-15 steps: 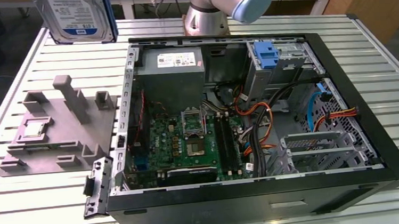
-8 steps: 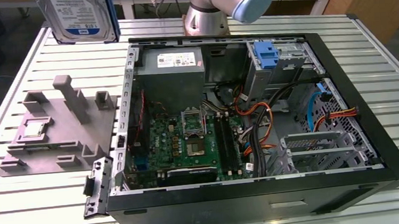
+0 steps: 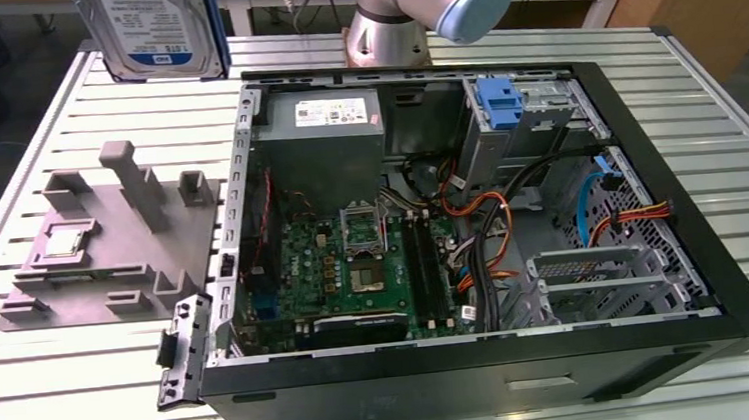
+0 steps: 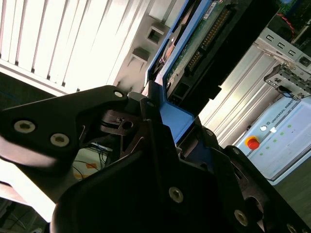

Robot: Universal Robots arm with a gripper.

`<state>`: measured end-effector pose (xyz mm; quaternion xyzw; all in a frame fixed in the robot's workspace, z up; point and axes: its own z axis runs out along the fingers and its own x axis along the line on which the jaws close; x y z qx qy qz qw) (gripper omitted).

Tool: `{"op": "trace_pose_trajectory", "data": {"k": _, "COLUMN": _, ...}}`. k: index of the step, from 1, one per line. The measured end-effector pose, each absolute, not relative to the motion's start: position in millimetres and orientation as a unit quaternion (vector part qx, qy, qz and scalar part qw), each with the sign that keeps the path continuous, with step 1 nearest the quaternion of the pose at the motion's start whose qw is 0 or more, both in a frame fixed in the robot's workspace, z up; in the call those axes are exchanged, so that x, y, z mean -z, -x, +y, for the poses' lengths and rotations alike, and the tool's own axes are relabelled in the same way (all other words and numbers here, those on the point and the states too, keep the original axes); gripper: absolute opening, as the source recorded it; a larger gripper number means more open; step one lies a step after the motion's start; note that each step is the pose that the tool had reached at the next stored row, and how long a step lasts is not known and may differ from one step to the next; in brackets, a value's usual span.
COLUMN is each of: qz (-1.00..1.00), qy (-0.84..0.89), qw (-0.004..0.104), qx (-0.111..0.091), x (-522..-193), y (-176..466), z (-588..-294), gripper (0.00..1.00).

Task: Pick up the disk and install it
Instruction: 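Pick up the disk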

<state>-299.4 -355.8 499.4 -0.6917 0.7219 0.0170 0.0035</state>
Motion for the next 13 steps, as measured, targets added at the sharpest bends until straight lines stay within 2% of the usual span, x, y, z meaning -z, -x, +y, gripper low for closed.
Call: {"op": "trace_pose_trajectory", "data": {"k": 13, "qz": 0.722, "qy": 0.692, "qw": 0.004, "qx": -0.017, "x": -499.4, "y": 290.8, "z": -355.8, "gripper": 0.37}}
